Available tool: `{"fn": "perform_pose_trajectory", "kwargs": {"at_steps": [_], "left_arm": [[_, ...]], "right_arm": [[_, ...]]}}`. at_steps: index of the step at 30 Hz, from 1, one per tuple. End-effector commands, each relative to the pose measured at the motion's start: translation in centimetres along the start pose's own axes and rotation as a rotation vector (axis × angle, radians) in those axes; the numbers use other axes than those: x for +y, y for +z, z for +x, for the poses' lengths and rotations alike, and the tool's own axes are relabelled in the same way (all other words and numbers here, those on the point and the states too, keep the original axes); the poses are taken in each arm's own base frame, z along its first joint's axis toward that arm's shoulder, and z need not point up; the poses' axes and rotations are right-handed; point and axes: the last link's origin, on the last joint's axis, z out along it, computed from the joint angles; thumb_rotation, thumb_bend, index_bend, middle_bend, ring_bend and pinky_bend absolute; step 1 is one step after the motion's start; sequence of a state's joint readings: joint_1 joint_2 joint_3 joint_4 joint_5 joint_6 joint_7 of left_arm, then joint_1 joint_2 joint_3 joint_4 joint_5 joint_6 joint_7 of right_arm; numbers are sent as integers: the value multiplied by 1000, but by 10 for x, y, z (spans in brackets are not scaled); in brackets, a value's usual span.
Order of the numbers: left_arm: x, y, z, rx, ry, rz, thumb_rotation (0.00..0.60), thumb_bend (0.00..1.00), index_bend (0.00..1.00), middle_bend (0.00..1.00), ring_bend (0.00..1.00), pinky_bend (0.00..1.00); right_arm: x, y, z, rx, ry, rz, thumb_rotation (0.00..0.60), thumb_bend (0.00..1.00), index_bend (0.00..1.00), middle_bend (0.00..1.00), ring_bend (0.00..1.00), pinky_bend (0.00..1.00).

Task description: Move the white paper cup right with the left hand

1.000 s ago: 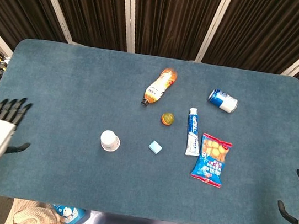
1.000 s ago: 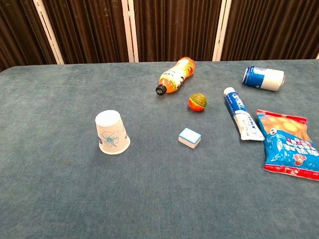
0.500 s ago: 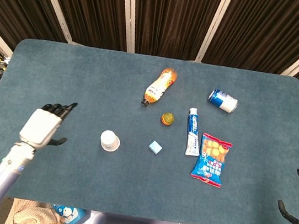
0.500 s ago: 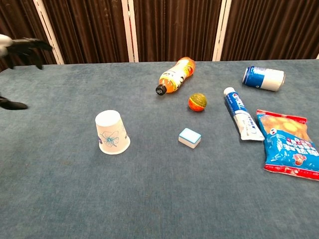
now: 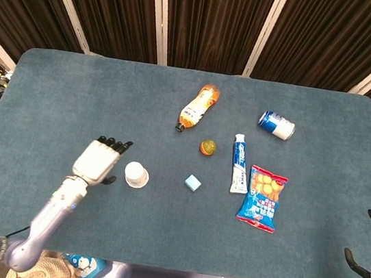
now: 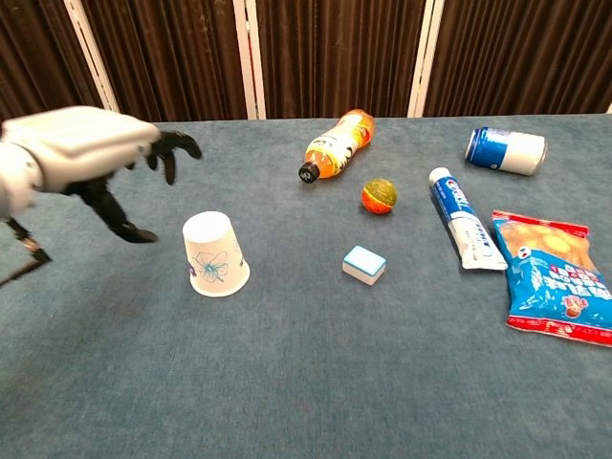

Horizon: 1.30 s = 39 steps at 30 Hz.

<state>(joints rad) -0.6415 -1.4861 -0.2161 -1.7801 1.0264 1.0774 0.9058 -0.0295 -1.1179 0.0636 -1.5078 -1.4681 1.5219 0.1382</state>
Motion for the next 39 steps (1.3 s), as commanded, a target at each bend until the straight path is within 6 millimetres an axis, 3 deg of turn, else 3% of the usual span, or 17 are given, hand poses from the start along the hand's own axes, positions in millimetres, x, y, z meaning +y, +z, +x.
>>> {"fn": "perform_pose_trajectory", "kwargs": {"at_steps": [1,10,15,25,39], "left_arm": [[9,8,-3,-6,14,2,600,166,145,309,247,313],[24,18,-7,-25,2,-5,600,180,150,315,252,313],[30,19,-12,-39,6,-12,600,209,176,356,290,361],[32,18,-15,-24,-5,-23,600,276,233,420,396,455],[30,18,-10,-3,-20,-31,600,281,235,422,423,469]], "right_arm": [[0,0,0,0,1,0,600,305,0,0,0,35],[0,0,0,-4,8,1,600,305,0,0,0,35],[-1,0,0,-5,10,2,600,305,0,0,0,34],[-1,0,0,-6,14,0,600,305,0,0,0,34],[-1,0,0,-9,14,0,600,305,0,0,0,36]]}}
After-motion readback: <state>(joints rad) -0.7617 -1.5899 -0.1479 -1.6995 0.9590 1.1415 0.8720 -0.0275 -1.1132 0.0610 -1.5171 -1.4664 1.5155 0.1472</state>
